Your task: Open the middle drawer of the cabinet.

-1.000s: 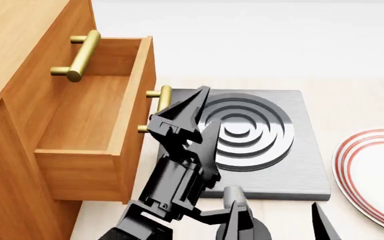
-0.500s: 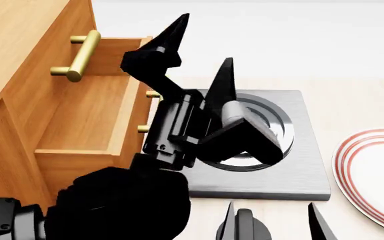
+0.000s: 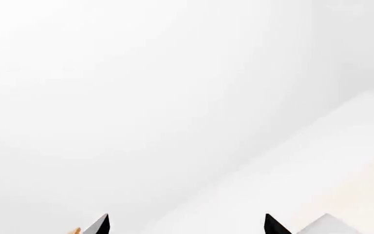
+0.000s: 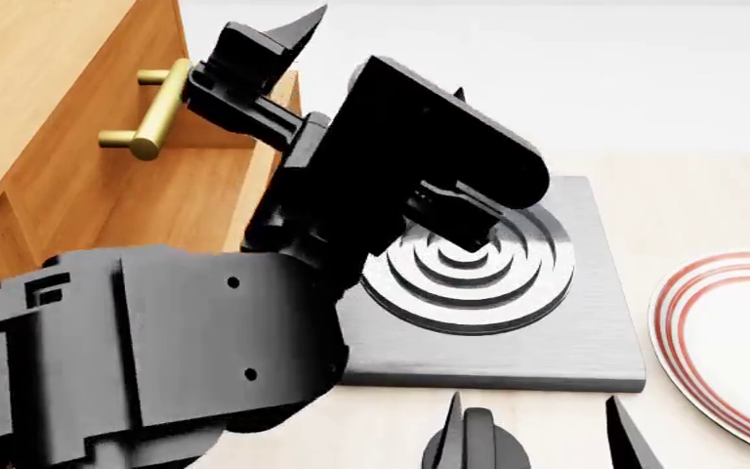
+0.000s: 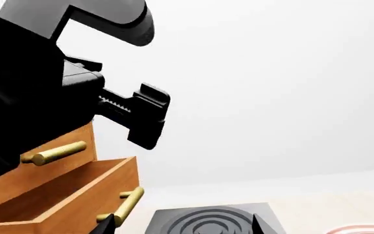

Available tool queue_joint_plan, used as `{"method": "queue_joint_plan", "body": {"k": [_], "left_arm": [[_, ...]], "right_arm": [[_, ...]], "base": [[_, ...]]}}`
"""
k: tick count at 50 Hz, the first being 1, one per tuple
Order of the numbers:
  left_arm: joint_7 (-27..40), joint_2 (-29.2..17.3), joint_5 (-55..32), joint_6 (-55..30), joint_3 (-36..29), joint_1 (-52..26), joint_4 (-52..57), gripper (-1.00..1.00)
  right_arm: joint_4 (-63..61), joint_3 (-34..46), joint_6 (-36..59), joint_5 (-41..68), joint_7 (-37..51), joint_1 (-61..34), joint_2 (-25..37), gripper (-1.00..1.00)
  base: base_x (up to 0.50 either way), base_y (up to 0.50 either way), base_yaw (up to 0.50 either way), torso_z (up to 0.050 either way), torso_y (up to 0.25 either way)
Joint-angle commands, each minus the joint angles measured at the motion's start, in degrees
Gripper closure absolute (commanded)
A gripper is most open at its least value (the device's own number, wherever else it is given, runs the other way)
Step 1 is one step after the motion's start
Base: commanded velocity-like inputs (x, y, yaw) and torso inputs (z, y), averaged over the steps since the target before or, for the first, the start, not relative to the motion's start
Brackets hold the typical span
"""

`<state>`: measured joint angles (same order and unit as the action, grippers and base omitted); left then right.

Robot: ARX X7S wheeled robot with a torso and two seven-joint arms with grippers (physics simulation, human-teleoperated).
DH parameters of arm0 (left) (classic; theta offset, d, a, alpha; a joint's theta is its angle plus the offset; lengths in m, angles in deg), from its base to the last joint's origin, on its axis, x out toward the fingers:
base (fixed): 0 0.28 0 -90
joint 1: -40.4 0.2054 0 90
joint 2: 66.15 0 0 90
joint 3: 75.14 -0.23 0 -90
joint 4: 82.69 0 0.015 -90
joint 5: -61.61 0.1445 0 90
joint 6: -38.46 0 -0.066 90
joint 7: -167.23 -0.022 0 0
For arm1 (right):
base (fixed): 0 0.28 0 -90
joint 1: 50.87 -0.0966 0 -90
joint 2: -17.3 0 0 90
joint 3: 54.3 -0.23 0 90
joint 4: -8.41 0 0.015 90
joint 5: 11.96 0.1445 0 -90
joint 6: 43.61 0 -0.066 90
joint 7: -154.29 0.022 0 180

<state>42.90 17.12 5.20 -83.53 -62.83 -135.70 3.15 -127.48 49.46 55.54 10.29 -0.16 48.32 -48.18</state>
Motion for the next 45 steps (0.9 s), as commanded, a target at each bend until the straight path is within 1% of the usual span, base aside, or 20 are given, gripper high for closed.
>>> {"method": "queue_joint_plan", "body": {"k": [1,4,6,9,13,14,15,19,20,22,23,25,26,35,45], "left_arm": [[4.0,-7.0,-13.6,-3.1,7.4,-2.7,12.9,-1.00],[5.4,-8.0,-16.8,-4.0,8.9,-3.2,15.6,-1.00],[5.4,-8.6,-20.6,-3.2,10.9,-2.0,16.4,-1.00],[7.0,-9.4,-22.8,-2.7,12.1,-0.9,17.3,-1.00],[6.7,-9.9,-25.6,-2.2,13.5,-0.1,18.0,-1.00],[6.2,-9.9,-27.5,-1.9,13.9,0.9,18.4,-1.00],[6.9,-9.8,-28.0,-2.3,13.7,1.0,18.2,-1.00],[6.1,-10.3,-30.4,-1.5,15.0,1.9,16.9,-1.00],[6.2,-10.4,-32.3,-1.5,15.5,2.4,16.2,-1.00],[6.3,-10.4,-32.3,-1.6,15.4,2.4,16.1,-1.00],[7.9,-10.3,-34.9,-1.2,16.3,3.0,14.7,-1.00],[8.0,-10.2,-35.2,-1.1,16.4,3.2,14.2,-1.00],[8.2,-10.0,-37.1,-1.1,16.9,3.7,13.4,-1.00],[9.0,-9.5,-39.9,0.0,18.0,4.9,10.6,-1.00],[10.7,-10.1,-40.1,1.0,18.7,4.9,8.5,-1.00]], "right_arm": [[-0.5,-0.3,0.1,0.4,0.5,0.3,0.3,-1.00],[-0.6,-0.3,0.1,0.3,0.6,0.5,0.4,-1.00],[-0.8,-0.3,0.2,0.4,0.7,0.4,0.5,-1.00],[-0.7,-0.1,0.2,0.3,0.7,0.4,0.5,-1.00],[-0.6,0.1,0.2,0.2,0.8,0.3,0.5,-1.00],[-0.6,0.1,0.3,0.2,0.8,0.3,0.5,-1.00],[-0.6,0.1,0.3,0.2,0.9,0.2,0.5,-1.00],[-0.3,0.5,0.2,-0.1,0.7,0.0,0.4,-1.00],[-0.3,0.5,0.2,-0.1,0.8,0.0,0.5,-1.00],[-0.1,0.5,0.1,-0.1,0.7,-0.1,0.5,-1.00],[0.2,0.6,0.1,-0.1,0.7,-0.2,0.4,-1.00],[0.3,0.8,0.0,-0.2,0.6,-0.3,0.4,-1.00],[0.3,0.8,0.0,-0.3,0.6,-0.2,0.4,-1.00],[0.4,0.6,-0.4,-0.1,0.7,0.0,0.6,-1.00],[0.8,0.7,-0.8,-0.2,0.8,0.0,0.7,-1.00]], "base": [[0.00,0.00,0.00,0.000,0.000],[0.00,0.00,0.00,0.000,0.000],[0.00,0.00,0.00,0.000,0.000],[0.00,0.00,0.00,0.000,0.000],[0.00,0.00,0.00,0.000,0.000],[0.00,0.00,0.00,0.000,0.000],[0.00,0.00,0.00,0.000,0.000],[0.00,0.00,0.00,0.000,0.000],[0.00,0.00,0.00,0.000,0.000],[0.00,0.00,0.00,0.000,0.000],[0.00,0.00,0.00,0.000,0.000],[0.00,0.00,0.00,0.000,0.000],[0.00,0.00,0.00,0.000,0.000],[0.00,0.00,0.00,0.000,0.000],[0.00,0.00,0.00,0.000,0.000]]}}
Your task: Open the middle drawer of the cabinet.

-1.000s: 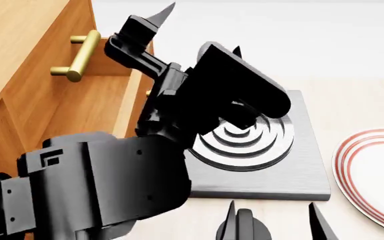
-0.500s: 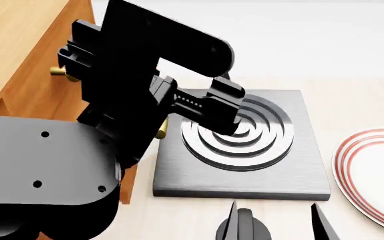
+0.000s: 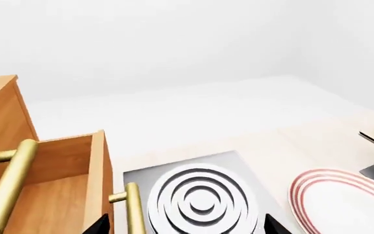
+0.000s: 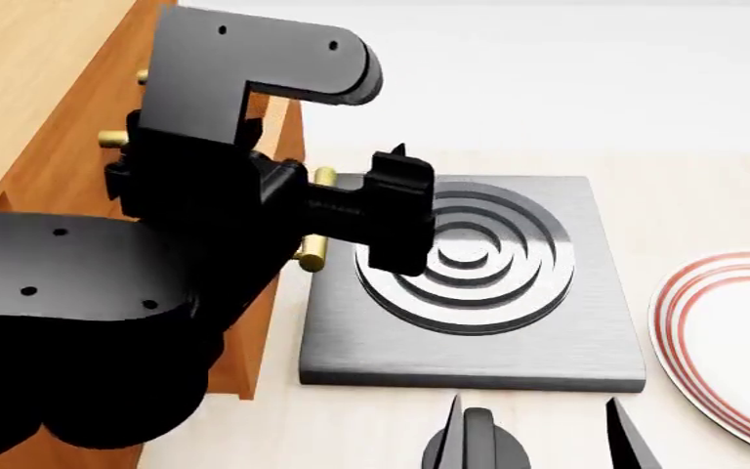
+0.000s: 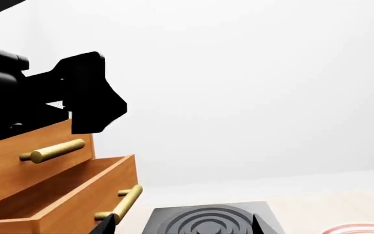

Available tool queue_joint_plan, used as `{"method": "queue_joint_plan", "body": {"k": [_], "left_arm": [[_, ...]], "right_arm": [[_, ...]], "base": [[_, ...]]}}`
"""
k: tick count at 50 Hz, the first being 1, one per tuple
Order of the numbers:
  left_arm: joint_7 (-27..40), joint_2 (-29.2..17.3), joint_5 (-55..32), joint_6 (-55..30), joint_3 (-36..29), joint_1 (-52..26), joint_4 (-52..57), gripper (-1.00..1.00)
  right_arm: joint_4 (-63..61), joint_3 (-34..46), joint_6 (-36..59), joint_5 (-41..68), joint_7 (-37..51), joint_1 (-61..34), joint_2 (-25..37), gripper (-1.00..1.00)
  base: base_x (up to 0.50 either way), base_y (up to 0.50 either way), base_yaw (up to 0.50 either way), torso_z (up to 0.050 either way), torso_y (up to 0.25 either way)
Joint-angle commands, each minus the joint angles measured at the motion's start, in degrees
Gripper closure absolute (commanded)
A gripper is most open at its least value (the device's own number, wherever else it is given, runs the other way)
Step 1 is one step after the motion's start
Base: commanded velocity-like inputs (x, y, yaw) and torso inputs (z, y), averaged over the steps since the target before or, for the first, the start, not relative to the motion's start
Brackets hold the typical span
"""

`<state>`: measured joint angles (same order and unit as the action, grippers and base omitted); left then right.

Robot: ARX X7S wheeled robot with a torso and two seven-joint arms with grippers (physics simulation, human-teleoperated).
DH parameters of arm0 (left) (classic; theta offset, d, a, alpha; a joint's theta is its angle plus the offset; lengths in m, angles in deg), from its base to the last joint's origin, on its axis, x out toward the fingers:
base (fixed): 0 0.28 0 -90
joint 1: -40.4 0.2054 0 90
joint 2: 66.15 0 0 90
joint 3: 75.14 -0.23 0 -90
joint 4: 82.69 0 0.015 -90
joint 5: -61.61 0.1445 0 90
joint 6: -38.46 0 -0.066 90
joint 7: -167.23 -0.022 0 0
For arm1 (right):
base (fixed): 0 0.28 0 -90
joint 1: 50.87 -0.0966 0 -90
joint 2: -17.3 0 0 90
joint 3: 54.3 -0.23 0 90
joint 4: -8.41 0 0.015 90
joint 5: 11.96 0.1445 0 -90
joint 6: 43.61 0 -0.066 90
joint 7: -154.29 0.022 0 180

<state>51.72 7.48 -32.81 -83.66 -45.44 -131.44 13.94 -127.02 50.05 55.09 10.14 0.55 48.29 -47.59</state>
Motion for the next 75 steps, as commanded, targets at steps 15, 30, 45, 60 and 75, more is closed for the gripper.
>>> {"method": "queue_joint_plan", "body": {"k": [15,30,45,60,75], "left_arm": [[5.3,-1.5,-1.6,2.2,0.5,3.3,-5.0,-1.00],[2.8,-1.1,-1.8,1.0,-0.8,3.6,-9.9,-1.00],[-2.3,1.1,-3.8,-3.7,-2.2,-0.5,-18.1,-1.00],[-4.5,2.3,-8.4,-9.7,-3.5,-3.1,-25.6,-1.00],[-6.0,3.6,-9.9,-9.6,-3.4,-2.6,-31.9,-1.00]], "right_arm": [[0.5,0.6,-0.3,-0.1,0.2,-0.2,0.2,-1.00],[0.6,0.9,-0.4,-0.1,0.4,-0.3,0.3,-1.00],[0.5,1.4,-0.4,-0.1,0.5,-0.4,0.4,-1.00],[1.1,1.5,-0.7,0.5,0.5,-0.8,0.4,-1.00],[1.7,1.5,-1.2,0.8,0.4,-0.8,0.5,-1.00]], "base": [[0.00,0.00,0.00,0.000,0.000],[0.00,0.00,0.00,0.000,0.000],[0.00,0.00,0.00,0.000,0.000],[0.00,0.00,0.00,0.000,0.000],[0.00,0.00,0.00,0.000,0.000]]}}
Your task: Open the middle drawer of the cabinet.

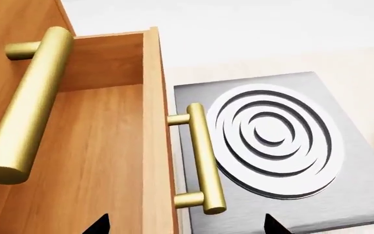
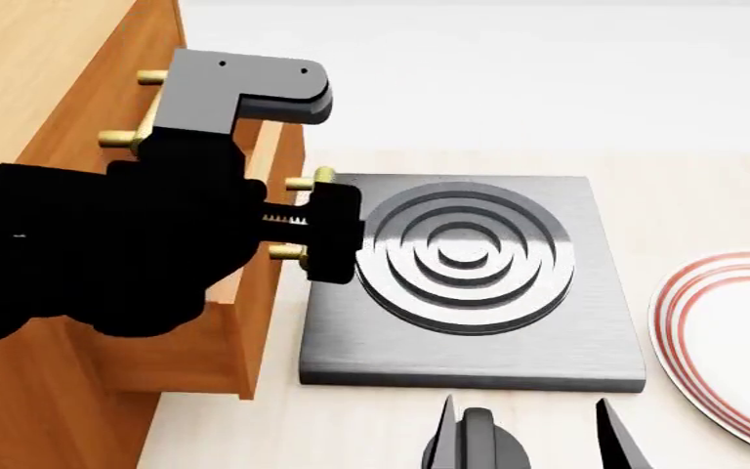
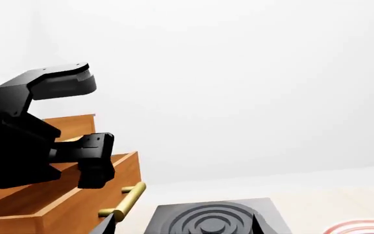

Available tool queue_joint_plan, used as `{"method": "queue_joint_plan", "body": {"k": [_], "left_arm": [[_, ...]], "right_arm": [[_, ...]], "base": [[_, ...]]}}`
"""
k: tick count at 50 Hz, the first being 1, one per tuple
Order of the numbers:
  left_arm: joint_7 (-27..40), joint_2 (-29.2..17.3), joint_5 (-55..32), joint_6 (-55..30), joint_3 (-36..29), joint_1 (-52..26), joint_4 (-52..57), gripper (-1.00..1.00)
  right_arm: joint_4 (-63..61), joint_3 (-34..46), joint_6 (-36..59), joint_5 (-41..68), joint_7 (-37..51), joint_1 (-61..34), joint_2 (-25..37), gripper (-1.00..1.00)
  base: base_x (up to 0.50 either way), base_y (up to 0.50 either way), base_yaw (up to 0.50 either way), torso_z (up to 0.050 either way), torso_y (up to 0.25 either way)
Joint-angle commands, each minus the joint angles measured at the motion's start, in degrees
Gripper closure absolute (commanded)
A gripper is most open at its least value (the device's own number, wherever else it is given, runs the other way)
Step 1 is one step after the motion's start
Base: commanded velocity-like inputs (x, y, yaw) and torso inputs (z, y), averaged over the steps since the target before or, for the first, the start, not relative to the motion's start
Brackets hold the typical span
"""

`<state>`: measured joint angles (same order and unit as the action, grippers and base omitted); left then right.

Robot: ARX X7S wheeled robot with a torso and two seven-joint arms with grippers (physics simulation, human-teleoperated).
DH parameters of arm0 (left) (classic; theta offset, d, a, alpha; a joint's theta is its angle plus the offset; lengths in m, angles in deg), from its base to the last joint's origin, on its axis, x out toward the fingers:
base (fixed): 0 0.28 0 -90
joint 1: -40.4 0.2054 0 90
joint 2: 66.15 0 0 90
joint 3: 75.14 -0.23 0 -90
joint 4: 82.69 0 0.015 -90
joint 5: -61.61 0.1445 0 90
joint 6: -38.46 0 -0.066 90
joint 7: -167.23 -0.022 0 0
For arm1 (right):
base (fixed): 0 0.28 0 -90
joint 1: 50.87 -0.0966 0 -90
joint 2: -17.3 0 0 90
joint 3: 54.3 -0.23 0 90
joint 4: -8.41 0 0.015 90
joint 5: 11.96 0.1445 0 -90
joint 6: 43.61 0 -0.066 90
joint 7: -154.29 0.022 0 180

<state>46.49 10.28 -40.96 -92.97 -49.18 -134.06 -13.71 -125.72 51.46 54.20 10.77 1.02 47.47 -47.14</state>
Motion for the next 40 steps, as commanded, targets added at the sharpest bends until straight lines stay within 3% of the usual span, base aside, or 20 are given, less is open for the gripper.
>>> {"method": "queue_joint_plan", "body": {"k": [1,40], "left_arm": [[-0.6,0.8,-2.3,0.1,0.8,0.4,-4.6,-1.00],[-3.9,4.0,-2.5,1.0,-0.1,3.4,-5.0,-1.00]], "right_arm": [[0.4,0.1,-0.3,0.2,0.0,-0.1,0.1,-1.00],[0.2,0.6,-0.5,0.4,0.5,-0.1,0.5,-1.00]], "base": [[0.00,0.00,0.00,0.000,0.000],[0.00,0.00,0.00,0.000,0.000]]}}
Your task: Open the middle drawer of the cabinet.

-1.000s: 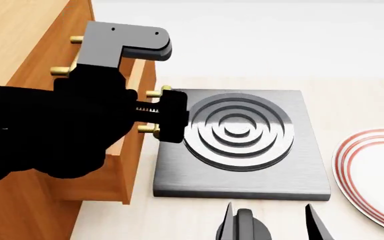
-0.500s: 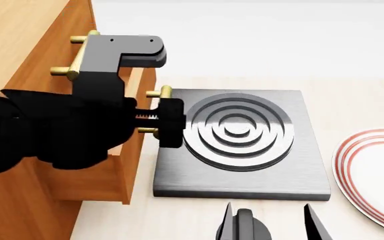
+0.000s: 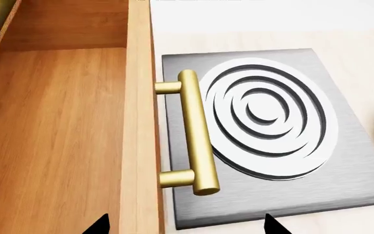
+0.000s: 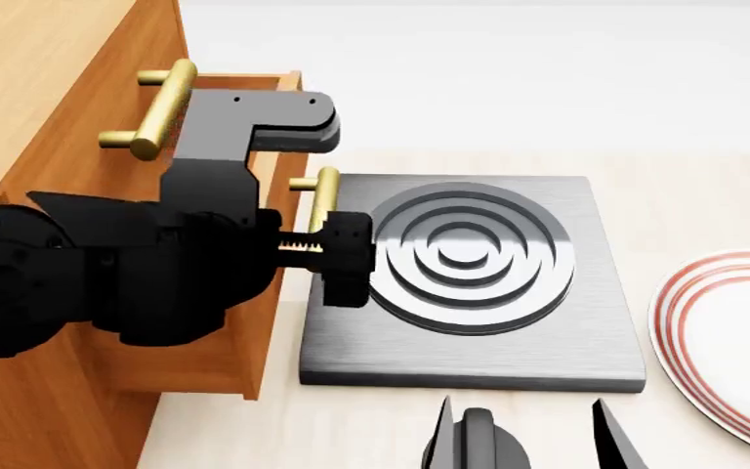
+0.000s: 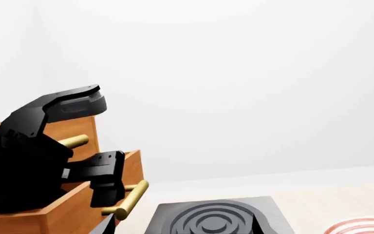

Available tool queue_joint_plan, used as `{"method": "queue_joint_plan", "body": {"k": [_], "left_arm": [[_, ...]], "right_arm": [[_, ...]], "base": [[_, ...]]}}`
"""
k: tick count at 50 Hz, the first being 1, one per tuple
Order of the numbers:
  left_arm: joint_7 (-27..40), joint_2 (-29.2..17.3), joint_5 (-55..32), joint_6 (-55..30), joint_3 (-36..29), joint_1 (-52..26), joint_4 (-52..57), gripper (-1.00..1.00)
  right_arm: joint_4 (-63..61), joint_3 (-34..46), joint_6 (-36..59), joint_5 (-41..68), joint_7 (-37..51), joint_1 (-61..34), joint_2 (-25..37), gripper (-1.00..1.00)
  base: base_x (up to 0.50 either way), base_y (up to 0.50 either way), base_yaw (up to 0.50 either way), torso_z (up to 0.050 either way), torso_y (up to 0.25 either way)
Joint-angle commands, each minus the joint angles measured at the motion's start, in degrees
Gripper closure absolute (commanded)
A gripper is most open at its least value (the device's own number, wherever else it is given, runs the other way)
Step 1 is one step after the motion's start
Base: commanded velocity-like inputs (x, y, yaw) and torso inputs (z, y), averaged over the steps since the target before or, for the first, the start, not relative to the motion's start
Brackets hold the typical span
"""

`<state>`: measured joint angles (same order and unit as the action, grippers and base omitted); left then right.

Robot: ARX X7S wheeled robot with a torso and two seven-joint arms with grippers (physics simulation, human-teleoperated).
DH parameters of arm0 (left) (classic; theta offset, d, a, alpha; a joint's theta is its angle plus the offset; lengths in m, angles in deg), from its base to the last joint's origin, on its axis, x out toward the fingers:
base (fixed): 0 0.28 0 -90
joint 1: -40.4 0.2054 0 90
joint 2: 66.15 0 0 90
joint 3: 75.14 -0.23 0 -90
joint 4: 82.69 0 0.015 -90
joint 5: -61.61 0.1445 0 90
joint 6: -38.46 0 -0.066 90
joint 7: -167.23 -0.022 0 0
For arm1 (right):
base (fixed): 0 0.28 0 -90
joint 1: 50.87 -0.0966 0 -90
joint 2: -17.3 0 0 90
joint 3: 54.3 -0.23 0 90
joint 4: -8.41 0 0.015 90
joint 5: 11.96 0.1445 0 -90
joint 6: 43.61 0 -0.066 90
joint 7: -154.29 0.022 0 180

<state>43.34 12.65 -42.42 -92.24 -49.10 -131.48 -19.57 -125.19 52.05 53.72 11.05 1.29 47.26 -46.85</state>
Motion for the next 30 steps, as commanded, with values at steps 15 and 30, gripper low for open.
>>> {"method": "queue_joint_plan", "body": {"k": [15,30], "left_arm": [[-0.7,3.8,-2.0,1.0,0.1,1.0,1.3,-1.00],[-1.8,5.6,-2.1,1.6,-0.1,0.9,0.6,-1.00]], "right_arm": [[-0.4,-0.1,-0.3,0.4,0.5,0.3,0.5,-1.00],[-0.5,0.0,-0.5,0.4,0.7,0.4,0.7,-1.00]], "base": [[0.00,0.00,0.00,0.000,0.000],[0.00,0.00,0.00,0.000,0.000]]}}
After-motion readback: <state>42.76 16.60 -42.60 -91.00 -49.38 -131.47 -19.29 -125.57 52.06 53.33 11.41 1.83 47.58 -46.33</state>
